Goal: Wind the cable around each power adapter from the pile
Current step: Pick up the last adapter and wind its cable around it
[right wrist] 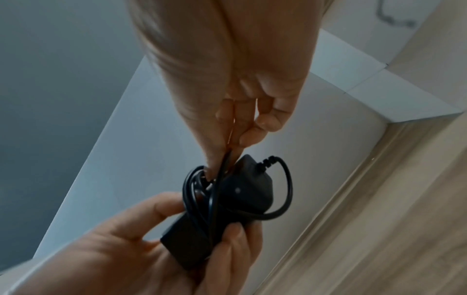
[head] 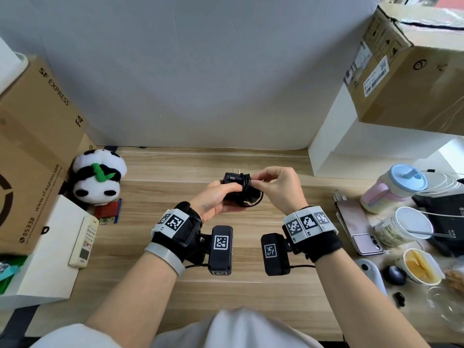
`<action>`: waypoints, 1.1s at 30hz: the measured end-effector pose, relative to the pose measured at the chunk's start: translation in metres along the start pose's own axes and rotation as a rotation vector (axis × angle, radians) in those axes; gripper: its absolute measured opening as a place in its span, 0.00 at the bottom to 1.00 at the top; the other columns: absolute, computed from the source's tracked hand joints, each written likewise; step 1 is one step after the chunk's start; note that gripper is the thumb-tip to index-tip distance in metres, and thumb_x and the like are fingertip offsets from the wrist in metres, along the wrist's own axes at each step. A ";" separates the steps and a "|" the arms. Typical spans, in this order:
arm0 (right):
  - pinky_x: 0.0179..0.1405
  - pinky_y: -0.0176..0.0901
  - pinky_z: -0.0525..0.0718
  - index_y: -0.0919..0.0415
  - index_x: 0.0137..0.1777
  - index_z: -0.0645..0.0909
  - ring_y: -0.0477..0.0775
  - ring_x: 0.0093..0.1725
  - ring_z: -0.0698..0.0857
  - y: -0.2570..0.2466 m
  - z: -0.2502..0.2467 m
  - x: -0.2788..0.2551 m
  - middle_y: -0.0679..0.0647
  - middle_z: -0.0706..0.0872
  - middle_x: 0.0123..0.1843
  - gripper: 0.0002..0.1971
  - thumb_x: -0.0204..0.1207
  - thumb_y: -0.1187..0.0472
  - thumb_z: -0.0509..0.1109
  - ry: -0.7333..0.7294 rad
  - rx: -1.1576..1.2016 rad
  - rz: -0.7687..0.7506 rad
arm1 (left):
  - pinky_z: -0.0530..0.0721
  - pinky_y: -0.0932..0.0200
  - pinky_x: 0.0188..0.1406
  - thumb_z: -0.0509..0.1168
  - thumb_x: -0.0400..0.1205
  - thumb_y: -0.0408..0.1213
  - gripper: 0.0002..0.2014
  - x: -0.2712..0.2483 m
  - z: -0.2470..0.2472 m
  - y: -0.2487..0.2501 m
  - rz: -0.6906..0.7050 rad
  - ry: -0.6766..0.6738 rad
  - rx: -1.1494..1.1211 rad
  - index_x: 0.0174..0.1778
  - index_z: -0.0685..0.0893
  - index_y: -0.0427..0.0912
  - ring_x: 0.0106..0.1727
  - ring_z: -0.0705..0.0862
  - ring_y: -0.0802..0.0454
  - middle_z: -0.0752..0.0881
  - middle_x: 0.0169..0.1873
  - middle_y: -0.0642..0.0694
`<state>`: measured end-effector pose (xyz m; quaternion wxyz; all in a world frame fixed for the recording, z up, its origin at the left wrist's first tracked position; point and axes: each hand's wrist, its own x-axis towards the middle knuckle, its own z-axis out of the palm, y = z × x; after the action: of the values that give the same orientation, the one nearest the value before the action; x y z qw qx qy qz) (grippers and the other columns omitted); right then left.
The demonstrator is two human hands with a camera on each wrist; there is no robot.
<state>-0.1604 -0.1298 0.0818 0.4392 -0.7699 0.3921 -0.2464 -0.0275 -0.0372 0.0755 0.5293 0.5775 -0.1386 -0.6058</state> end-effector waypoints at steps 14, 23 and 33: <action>0.47 0.45 0.88 0.53 0.48 0.86 0.57 0.40 0.89 -0.003 0.001 0.003 0.59 0.90 0.39 0.04 0.74 0.61 0.73 -0.202 0.159 0.060 | 0.89 0.57 0.43 0.61 0.83 0.27 0.06 -0.006 0.004 0.004 0.075 -0.013 0.263 0.47 0.81 0.42 0.44 0.87 0.52 0.88 0.45 0.41; 0.40 0.40 0.74 0.53 0.49 0.81 0.52 0.45 0.81 -0.014 0.003 0.008 0.48 0.85 0.42 0.07 0.74 0.53 0.70 -0.305 -0.589 -0.145 | 0.89 0.54 0.48 0.61 0.82 0.27 0.07 -0.005 0.003 0.003 0.071 -0.044 0.506 0.51 0.81 0.41 0.41 0.88 0.53 0.89 0.45 0.42; 0.50 0.51 0.80 0.57 0.53 0.69 0.58 0.48 0.83 -0.007 0.016 0.014 0.53 0.87 0.46 0.03 0.82 0.61 0.59 -0.075 -0.176 -0.124 | 0.88 0.56 0.46 0.62 0.83 0.29 0.06 -0.003 0.003 0.009 0.005 -0.042 0.464 0.54 0.79 0.37 0.42 0.88 0.43 0.86 0.51 0.33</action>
<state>-0.1377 -0.1312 0.0807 0.3680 -0.8369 0.3473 -0.2086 -0.0264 -0.0399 0.0845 0.3807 0.6706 -0.2866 -0.5685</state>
